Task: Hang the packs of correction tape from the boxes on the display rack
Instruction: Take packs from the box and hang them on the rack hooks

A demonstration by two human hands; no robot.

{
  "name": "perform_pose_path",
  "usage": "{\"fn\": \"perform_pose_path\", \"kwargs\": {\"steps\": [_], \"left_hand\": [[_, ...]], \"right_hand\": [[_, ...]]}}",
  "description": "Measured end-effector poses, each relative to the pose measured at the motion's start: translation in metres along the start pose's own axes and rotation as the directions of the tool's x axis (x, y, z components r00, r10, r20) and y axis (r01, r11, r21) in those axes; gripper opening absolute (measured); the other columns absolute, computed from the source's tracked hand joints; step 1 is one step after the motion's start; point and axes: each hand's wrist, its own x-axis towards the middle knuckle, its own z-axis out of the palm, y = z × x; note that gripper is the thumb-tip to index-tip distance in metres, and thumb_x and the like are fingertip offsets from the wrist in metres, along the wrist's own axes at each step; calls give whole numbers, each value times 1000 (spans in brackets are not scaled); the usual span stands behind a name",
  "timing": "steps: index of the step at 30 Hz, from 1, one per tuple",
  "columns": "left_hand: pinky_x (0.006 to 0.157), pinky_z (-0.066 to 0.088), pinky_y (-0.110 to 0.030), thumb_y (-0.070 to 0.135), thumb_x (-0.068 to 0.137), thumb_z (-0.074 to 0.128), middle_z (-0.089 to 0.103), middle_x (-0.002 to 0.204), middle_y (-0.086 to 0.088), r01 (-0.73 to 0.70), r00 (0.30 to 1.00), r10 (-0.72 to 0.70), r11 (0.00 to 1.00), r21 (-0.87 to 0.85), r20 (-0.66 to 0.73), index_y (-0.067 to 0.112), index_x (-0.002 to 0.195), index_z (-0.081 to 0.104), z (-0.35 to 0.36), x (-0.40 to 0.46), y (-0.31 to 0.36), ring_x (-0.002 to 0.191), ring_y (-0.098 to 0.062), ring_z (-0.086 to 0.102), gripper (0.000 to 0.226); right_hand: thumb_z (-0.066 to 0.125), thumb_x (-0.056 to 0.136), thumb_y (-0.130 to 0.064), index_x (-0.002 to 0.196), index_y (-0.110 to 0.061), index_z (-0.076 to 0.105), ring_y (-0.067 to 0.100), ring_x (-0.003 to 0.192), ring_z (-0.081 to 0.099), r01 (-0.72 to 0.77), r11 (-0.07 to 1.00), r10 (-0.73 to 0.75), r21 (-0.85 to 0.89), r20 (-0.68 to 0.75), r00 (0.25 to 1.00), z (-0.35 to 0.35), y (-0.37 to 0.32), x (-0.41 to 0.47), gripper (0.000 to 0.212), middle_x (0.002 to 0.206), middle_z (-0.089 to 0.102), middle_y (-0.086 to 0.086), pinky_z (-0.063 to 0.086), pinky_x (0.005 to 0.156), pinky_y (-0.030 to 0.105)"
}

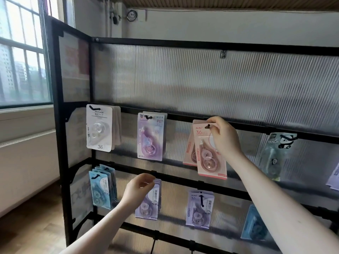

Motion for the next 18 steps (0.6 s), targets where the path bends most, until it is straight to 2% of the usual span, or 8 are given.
{"fn": "perform_pose_path", "kwargs": {"steps": [4, 6, 10, 13, 18], "left_hand": [[67, 47, -10, 9, 87, 62, 68, 92, 10, 5, 1000, -5, 1000, 2, 15, 31, 89, 63, 0, 0, -2, 85, -4, 63, 21], [67, 47, -10, 8, 86, 61, 68, 91, 9, 17, 1000, -17, 1000, -1, 17, 28, 89, 65, -1, 0, -4, 84, -5, 63, 21], [72, 48, -14, 6, 85, 62, 70, 90, 6, 41, 999, -41, 999, -15, 23, 25, 90, 67, -2, 2, -12, 85, -6, 64, 20], [71, 48, -14, 5, 85, 62, 70, 88, 7, 48, 998, -48, 999, -11, 28, 25, 87, 67, -3, 3, -16, 83, -5, 65, 21], [71, 48, -16, 4, 84, 62, 71, 85, 7, 52, 998, -52, 999, -8, 30, 27, 83, 68, -4, 4, -17, 82, -6, 65, 23]], "right_hand": [[55, 84, -6, 122, -9, 58, 25, 118, 51, 71, 985, -54, -159, 107, 993, -3, 7, 9, 38, 125, 59, 6, 38, 100, 38], [60, 82, -12, 124, -12, 57, 24, 120, 48, 98, 969, -60, -228, 167, 984, -7, 8, 12, 43, 127, 57, 4, 36, 101, 37], [67, 80, -37, 130, -18, 53, 20, 123, 46, 138, 929, -43, -342, 269, 962, -15, 6, 20, 55, 132, 53, -1, 34, 100, 35], [64, 80, -48, 135, -18, 47, 20, 124, 46, 179, 895, -35, -409, 336, 941, -17, 4, 24, 65, 137, 49, 0, 34, 102, 35], [53, 84, -56, 141, -18, 36, 21, 129, 40, 182, 872, 12, -455, 390, 921, -14, 5, 26, 71, 143, 41, 2, 33, 105, 38]]}}
